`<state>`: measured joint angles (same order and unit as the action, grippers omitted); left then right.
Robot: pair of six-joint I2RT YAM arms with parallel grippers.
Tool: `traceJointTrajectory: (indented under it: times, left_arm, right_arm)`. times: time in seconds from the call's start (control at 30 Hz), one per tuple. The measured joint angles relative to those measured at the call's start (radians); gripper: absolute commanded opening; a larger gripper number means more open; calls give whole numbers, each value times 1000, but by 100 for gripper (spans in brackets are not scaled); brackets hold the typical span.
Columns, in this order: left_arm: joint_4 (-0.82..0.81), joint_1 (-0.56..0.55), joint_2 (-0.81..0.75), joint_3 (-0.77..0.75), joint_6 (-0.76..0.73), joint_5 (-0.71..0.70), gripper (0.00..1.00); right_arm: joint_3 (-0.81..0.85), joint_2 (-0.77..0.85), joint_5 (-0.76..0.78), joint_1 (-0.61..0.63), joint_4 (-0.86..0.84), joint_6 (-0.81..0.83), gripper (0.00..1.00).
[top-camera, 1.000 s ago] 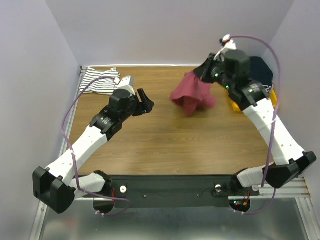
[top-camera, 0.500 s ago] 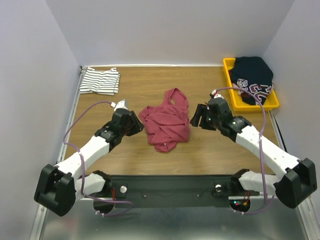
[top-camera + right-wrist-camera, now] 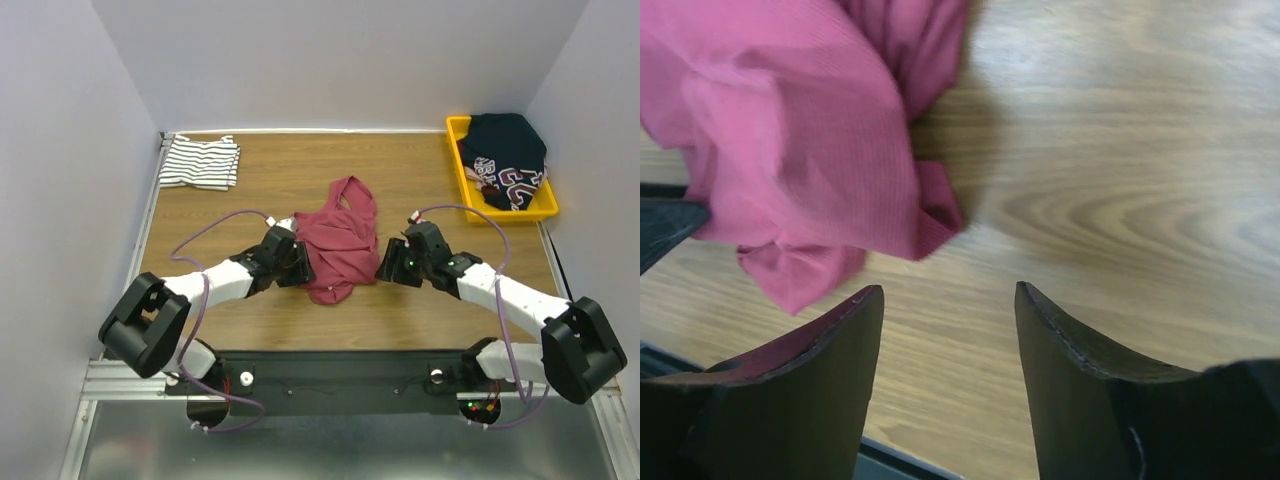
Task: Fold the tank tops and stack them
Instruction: Flatten the tank top out
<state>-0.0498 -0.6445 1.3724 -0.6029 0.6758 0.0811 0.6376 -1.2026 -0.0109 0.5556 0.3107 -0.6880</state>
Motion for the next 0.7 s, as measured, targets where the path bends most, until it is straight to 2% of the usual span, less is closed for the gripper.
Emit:
traceJointTrajectory:
  times: [0.4,0.5,0.53,0.57,0.67,0.7]
  left_arm:
    - [-24,-5,100,-108,-43,-15,55]
    - [-30,-5,132,-129,-47,-15,53]
    - [-31,-5,139,-131,-47,-14,51]
    - [-29,-5,144,-131,-46,-14,51]
    - [-30,-5,151,-131,-47,-13,46]
    - [-30,-5,153,-131,-47,-13,45]
  right_arm:
    - [-22,-182,-31,8,-195,10,63]
    - [-19,-204,-31,9,-233,10,51]
    - [-19,-212,-31,9,-243,8,46]
    - [-19,-216,-30,8,-251,6,34]
    - [-19,-217,-28,8,-256,-1,15]
    - [-19,-215,-25,9,-257,-2,12]
